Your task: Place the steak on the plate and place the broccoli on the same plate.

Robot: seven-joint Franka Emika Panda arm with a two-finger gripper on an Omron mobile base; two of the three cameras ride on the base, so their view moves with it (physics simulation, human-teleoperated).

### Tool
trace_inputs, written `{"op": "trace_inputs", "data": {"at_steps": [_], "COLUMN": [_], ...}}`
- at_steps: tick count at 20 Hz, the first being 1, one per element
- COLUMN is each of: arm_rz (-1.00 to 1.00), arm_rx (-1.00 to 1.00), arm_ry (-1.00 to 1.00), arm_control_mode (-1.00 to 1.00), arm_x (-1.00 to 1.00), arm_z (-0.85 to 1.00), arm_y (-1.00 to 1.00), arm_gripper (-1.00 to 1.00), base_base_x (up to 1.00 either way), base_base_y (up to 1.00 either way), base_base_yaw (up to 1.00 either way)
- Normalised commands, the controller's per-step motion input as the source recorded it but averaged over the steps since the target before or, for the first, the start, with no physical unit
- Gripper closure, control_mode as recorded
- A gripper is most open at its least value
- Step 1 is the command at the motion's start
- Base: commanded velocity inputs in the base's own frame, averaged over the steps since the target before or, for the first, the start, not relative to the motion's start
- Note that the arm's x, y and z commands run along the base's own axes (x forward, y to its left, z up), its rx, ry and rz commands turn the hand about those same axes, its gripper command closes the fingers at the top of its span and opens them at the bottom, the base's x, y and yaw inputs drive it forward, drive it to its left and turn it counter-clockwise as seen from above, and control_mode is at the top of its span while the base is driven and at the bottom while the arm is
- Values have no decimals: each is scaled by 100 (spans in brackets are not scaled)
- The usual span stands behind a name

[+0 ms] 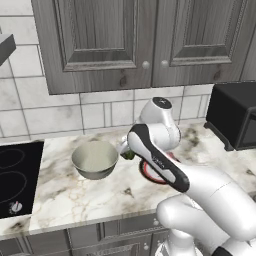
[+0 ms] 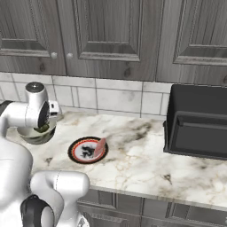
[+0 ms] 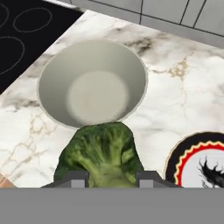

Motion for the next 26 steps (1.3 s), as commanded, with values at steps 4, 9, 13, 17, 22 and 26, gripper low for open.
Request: {"op": "trace_inputs", "data": {"at_steps": [4, 9, 13, 17, 22, 26], "arm_rz": [-11, -14, -17, -16, -7, 0], "arm_rx": [-1, -6, -8, -9, -4, 0], "arm_ry": [4, 1, 7, 8, 6, 3], "arm_control_mode": [-100, -100, -100, -100, -100, -100], "arm_x": [-48, -42, -8, 0, 0, 8], "arm_z": [0, -2, 0, 0, 0, -8], "arm_y": [-58, -58, -59, -50, -26, -4], "arm_gripper": [100, 100, 100, 100, 100, 100], "base_base_x": [0, 0, 0, 0, 0, 0], "base_base_y": [0, 0, 0, 0, 0, 0], "base_base_yaw": [0, 0, 0, 0, 0, 0]}}
